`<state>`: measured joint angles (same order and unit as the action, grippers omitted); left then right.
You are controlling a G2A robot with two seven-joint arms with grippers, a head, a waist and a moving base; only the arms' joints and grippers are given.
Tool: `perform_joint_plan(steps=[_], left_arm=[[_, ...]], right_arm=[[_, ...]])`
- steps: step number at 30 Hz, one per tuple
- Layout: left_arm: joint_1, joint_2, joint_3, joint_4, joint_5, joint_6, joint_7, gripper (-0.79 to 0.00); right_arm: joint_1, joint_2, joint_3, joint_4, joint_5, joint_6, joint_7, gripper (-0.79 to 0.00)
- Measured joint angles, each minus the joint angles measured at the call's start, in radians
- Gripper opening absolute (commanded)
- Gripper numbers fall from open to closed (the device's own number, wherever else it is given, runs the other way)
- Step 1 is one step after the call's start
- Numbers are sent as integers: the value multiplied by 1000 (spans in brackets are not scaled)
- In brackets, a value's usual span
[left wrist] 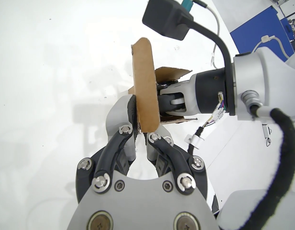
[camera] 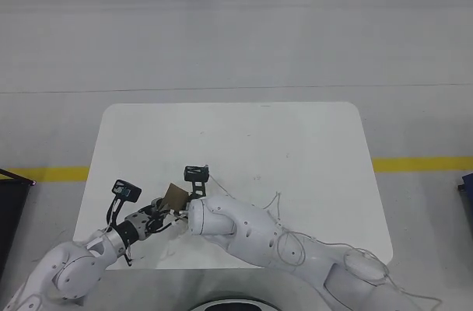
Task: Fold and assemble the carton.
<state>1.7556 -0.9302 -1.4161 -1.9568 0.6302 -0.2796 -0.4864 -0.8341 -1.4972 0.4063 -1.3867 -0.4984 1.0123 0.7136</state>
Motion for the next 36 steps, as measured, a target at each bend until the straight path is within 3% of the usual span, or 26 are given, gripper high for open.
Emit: perform_joint_plan(steps=[12,19,29,36], left_arm=[[4,-3,-1,2,11,-6,1,-785],[9,-4,-3,10,27,-16,5,-785],[30,-4,-14,13,46,-47,16,-785],[53,-2,-46,-4,38,-55,14,-785]], right_arm=[[-58,-26,50,-52,-141,0,34,-785],[-55,-33,15,-85,-261,-2,97,-785],[67,-27,-70,6,-268,-165,258,-785],[96,-26,-83,27,-224,-201,296,-785]])
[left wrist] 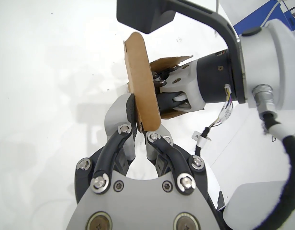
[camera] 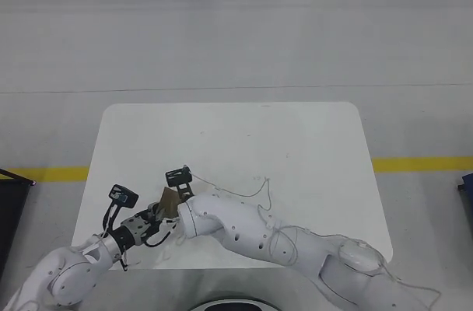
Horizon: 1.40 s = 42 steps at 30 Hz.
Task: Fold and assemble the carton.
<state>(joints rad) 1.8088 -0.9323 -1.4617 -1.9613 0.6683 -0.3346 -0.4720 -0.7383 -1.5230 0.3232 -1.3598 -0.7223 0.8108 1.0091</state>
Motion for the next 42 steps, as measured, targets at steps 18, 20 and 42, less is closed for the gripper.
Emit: perform_joint_plan(steps=[18,20,42], left_arm=[[-2,-3,-10,-35,-3,20,-21,-785],[-2,-4,-7,-37,2,21,-24,-785],[-20,-10,8,-21,11,23,-30,-785]], right_arm=[[-2,25,27,10,11,-94,16,-785],[-3,25,26,8,-11,-94,29,-785],[-88,17,95,-113,-117,-77,-9,-785]])
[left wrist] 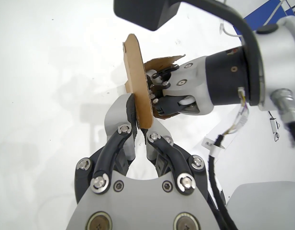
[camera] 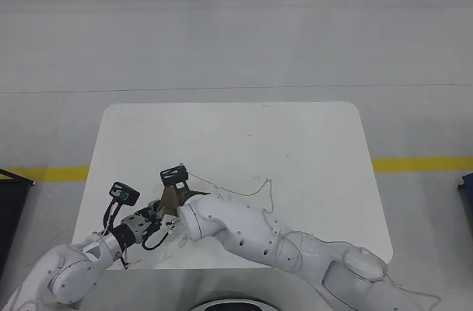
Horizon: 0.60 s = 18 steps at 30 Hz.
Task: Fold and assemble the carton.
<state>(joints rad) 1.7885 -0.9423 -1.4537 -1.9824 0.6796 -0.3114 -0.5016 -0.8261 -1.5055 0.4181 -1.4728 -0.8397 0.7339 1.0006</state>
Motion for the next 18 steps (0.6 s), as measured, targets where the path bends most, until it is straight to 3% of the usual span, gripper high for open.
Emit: perform_joint_plan(steps=[7,18], left_arm=[[-41,-6,33,-12,6,44,-14,-785],[-41,-7,15,-38,33,67,-24,-785]], right_arm=[[-163,49,110,-180,9,-67,-137,-785],[-563,169,503,-454,115,-395,-352,-785]])
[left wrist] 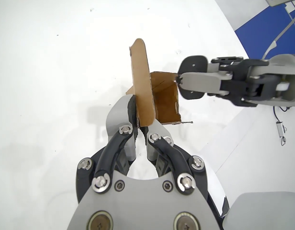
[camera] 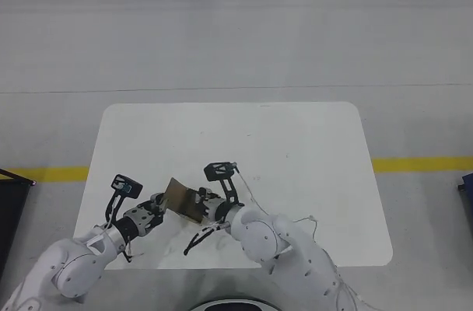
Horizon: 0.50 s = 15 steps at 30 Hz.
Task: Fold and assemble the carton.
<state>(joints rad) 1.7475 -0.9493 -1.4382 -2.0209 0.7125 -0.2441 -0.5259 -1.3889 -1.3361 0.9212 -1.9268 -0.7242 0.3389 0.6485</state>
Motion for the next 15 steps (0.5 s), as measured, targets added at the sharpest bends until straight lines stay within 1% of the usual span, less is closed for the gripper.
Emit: perform_joint_plan(steps=[2,4,8,10,15], left_arm=[[-1,0,1,-3,12,6,-1,-785],[-3,-1,6,-8,23,10,-4,-785],[-3,-4,23,-16,46,22,-1,-785],[-2,-5,28,-16,52,24,1,-785],[-3,-7,37,-12,64,30,1,-785]], right_arm=[[-46,8,51,-14,47,-58,-36,-785],[-64,11,89,-7,102,-94,-60,-785],[-47,9,146,49,247,-156,-76,-785],[-29,7,154,80,285,-165,-72,-785],[48,-1,121,165,313,-127,-28,-785]])
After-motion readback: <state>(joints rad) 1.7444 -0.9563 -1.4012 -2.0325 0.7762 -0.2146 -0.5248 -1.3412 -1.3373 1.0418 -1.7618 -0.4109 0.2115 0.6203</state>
